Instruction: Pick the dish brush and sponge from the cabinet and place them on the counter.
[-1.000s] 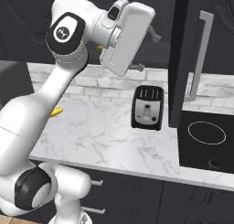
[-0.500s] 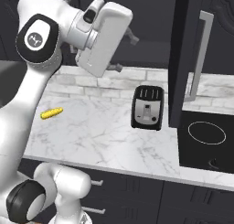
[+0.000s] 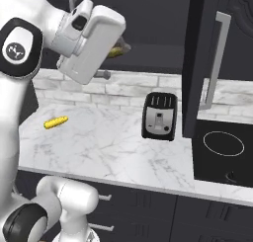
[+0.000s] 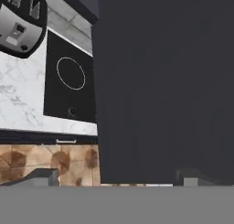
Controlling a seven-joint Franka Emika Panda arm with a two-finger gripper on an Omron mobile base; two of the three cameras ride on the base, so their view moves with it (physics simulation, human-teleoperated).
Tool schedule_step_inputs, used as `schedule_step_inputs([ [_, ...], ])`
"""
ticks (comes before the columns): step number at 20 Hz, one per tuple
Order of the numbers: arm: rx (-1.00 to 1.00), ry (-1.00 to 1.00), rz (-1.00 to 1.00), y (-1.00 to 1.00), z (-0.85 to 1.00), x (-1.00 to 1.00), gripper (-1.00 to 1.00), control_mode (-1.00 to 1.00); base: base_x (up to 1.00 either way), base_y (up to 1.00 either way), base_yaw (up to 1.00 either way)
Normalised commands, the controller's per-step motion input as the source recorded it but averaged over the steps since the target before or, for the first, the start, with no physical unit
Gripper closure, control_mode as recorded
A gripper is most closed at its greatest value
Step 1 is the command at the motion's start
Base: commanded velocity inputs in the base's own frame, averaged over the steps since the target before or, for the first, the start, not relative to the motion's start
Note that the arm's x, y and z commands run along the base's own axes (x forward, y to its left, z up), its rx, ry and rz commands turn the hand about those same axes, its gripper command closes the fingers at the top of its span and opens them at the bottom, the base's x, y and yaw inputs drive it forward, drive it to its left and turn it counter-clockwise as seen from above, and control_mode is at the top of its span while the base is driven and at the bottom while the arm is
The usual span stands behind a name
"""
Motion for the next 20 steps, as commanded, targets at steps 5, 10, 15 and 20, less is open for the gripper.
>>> schedule_step_inputs([
  [5,0.2,-0.02,0.16,0.33,0.0,-0.01,-1.0,-1.0,0.0,0.0,0.0],
  [10,0.2,-0.02,0.17,0.29,0.0,0.0,-1.0,-1.0,0.0,0.0,0.0],
  [15,0.1,-0.11,0.06,0.29,-0.08,0.0,-1.0,-1.0,0.0,0.0,0.0],
  [20,0.02,-0.13,0.0,0.32,-0.27,0.26,-1.0,-1.0,0.0,0.0,0.0],
])
